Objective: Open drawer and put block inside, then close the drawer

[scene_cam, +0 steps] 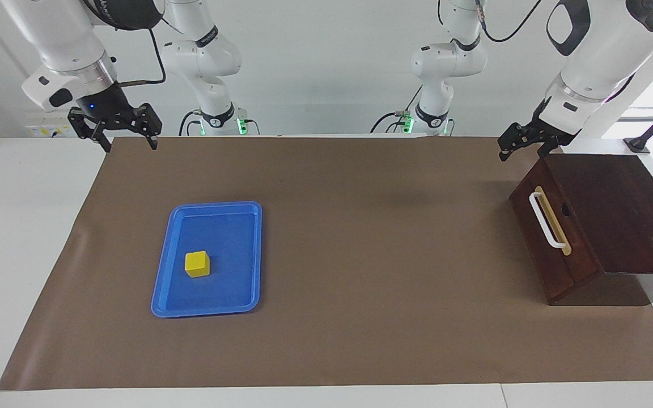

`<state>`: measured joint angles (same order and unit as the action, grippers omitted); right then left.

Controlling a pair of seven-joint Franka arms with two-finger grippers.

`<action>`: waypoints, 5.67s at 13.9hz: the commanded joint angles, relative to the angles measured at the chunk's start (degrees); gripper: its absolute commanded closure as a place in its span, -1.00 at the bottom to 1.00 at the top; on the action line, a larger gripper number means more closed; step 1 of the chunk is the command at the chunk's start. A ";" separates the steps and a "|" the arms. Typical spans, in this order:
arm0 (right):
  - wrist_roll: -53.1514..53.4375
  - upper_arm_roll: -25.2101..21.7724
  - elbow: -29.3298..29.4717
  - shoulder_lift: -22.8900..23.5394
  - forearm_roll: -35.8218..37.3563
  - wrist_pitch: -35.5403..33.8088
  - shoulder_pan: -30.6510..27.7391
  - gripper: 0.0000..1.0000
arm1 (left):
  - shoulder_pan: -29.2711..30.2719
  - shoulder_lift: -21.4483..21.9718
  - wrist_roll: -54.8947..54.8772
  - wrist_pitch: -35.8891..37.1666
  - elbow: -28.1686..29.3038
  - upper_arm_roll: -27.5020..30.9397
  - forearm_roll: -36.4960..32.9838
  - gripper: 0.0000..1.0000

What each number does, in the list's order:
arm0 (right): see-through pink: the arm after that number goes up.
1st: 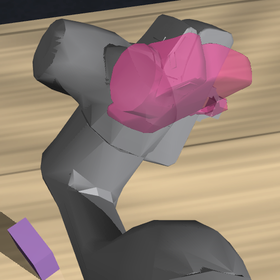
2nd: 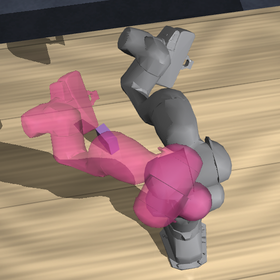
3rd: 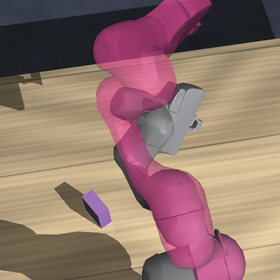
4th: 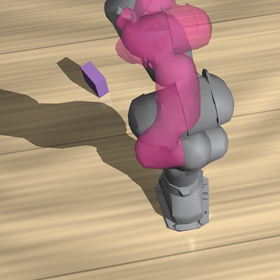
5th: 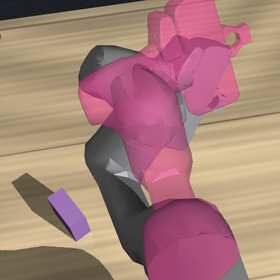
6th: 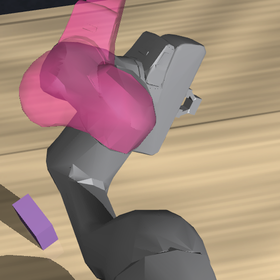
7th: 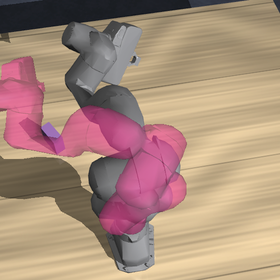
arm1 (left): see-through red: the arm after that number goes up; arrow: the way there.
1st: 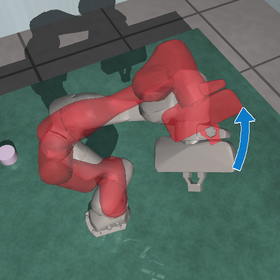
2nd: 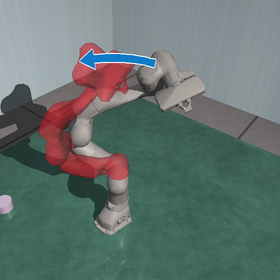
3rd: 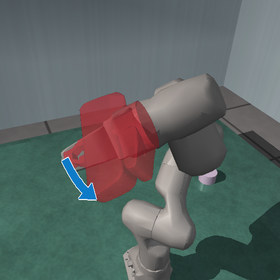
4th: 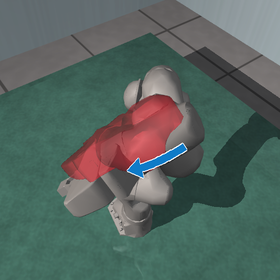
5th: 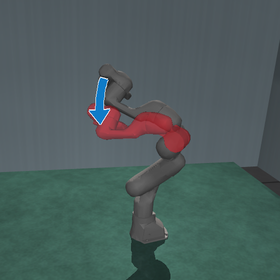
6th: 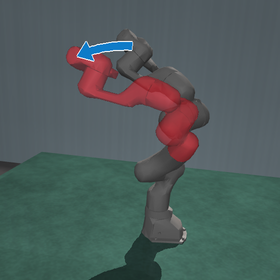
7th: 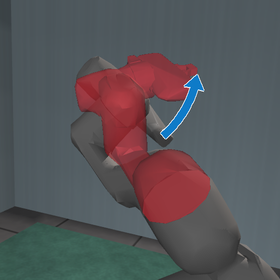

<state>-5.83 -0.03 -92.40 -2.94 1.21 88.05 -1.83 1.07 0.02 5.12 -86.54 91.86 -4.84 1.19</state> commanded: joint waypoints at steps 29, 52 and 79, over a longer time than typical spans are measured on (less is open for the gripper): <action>-113.05 -0.41 -13.88 18.20 -35.03 22.81 -10.12 -1.00 | -0.11 -4.77 5.25 -40.27 25.47 -0.26 -30.64 -1.00; -129.25 0.03 -3.13 35.89 -43.31 21.55 -9.86 -1.00 | -11.44 -9.43 18.43 -41.43 23.36 -0.53 -24.05 -1.00; -117.16 1.00 -0.85 31.69 -43.40 15.94 -8.02 1.00 | -11.97 -11.80 19.05 -22.74 6.25 -0.18 -12.03 -1.00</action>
<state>-127.67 1.17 -93.43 31.65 -41.83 106.60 -11.09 -10.29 -10.42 23.70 -115.35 104.40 -5.83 -15.04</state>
